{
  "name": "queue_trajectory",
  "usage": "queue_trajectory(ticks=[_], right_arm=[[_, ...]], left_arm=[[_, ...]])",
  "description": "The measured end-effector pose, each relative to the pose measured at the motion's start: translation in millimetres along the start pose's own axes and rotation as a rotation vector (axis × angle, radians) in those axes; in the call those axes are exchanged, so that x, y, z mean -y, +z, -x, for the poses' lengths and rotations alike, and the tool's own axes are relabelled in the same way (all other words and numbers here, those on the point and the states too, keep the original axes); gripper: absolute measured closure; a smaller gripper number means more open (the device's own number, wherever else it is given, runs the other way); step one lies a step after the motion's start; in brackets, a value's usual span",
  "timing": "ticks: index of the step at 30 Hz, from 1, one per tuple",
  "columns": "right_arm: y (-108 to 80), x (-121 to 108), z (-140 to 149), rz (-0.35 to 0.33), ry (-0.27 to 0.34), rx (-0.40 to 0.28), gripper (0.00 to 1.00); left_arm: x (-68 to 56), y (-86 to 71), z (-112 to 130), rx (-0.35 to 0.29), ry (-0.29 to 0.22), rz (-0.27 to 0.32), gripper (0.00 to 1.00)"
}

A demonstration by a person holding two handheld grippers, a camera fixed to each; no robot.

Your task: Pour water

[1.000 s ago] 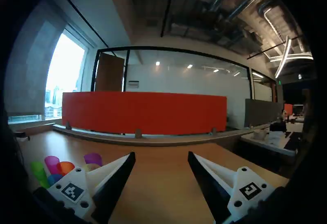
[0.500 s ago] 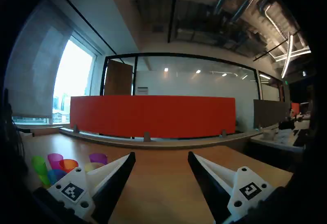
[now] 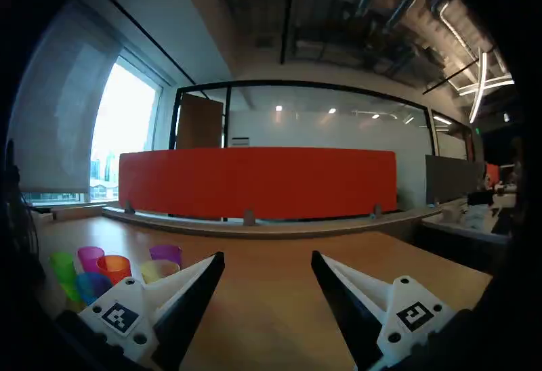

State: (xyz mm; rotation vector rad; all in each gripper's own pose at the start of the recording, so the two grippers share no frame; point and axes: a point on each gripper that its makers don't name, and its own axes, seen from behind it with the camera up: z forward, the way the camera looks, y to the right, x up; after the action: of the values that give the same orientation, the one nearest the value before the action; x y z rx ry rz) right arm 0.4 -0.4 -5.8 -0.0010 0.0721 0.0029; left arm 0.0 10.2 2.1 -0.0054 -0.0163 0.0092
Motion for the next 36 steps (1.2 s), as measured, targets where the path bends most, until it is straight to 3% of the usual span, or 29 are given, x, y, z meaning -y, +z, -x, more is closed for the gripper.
queue_trajectory(ticks=[11, 36], right_arm=[[-0.2, -11.9, 12.2, 0.03, 0.032, 0.013, 0.0], [2.2, -6.4, 25.7, 0.034, 0.003, 0.062, 0.0]], left_arm=[[-0.3, 0.2, 0.3, 0.0, 0.0, 0.0, 0.14], [-0.8, 0.1, 0.4, 0.0, 0.0, 0.0, 0.14]])
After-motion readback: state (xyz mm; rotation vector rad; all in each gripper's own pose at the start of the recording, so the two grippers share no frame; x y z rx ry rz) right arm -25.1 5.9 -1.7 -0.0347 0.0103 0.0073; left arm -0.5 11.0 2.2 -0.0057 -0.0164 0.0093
